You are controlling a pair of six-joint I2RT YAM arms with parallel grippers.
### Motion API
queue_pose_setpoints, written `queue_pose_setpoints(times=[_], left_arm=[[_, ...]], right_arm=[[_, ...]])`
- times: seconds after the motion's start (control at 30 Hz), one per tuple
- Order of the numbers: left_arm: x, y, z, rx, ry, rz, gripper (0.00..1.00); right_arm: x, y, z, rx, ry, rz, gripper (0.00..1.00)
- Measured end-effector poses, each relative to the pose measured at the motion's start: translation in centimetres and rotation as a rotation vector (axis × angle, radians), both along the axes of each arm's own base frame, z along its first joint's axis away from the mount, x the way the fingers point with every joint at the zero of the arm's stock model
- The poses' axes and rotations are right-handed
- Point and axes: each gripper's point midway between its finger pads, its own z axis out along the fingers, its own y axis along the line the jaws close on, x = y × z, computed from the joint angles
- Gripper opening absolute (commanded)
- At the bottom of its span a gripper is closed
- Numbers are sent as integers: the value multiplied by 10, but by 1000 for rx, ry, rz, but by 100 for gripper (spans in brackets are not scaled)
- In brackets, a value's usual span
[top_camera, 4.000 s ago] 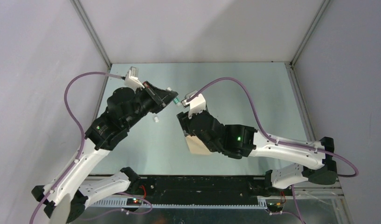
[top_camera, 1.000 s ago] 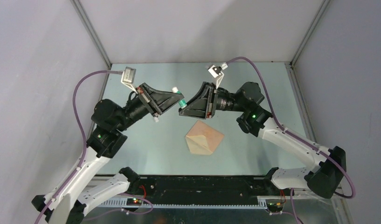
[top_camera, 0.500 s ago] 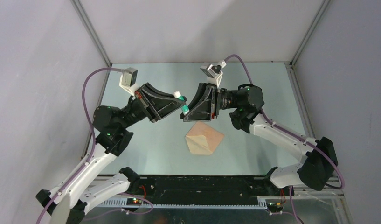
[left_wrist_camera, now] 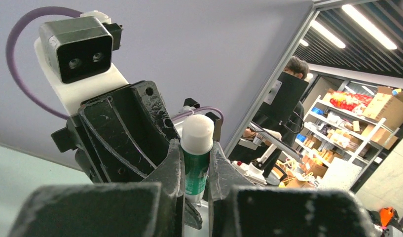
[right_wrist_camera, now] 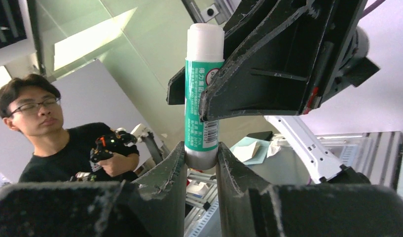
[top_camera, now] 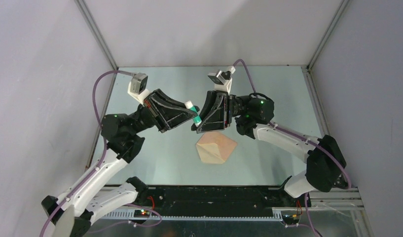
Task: Place the letter into the envelope and seal it
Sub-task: Unscrew the solid glue.
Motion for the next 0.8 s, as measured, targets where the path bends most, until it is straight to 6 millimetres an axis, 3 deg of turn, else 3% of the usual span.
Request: queue_pose_setpoints(times=[0.17,0.2,0.33,0.4,0.43,0.5,0.67,0.8], left_arm=[[-2,-2,0,1,-15,-23,0],[-1,-2,-1,4,-12,-21,0],[12,-3,-4,42,33,49,0],[20,-4,-7,80,71,97,0],[24,-5,-8,100,92,114,0],[32,-6,-15,139,132,154,0],[57,-6,-47,229,271,261,0],[70,-1,-59,271,345,336,0]], right_arm=[[-2,-1,0,3,-3,11,0],[-1,-1,0,0,-16,-3,5],[10,0,-2,-65,-44,-144,62],[23,1,-4,-99,-37,-256,74],[31,1,-9,-133,-28,-324,75],[47,-1,-24,-215,-20,-457,88],[67,-13,-68,-419,-57,-711,92],[53,-16,-91,-526,-178,-850,89]])
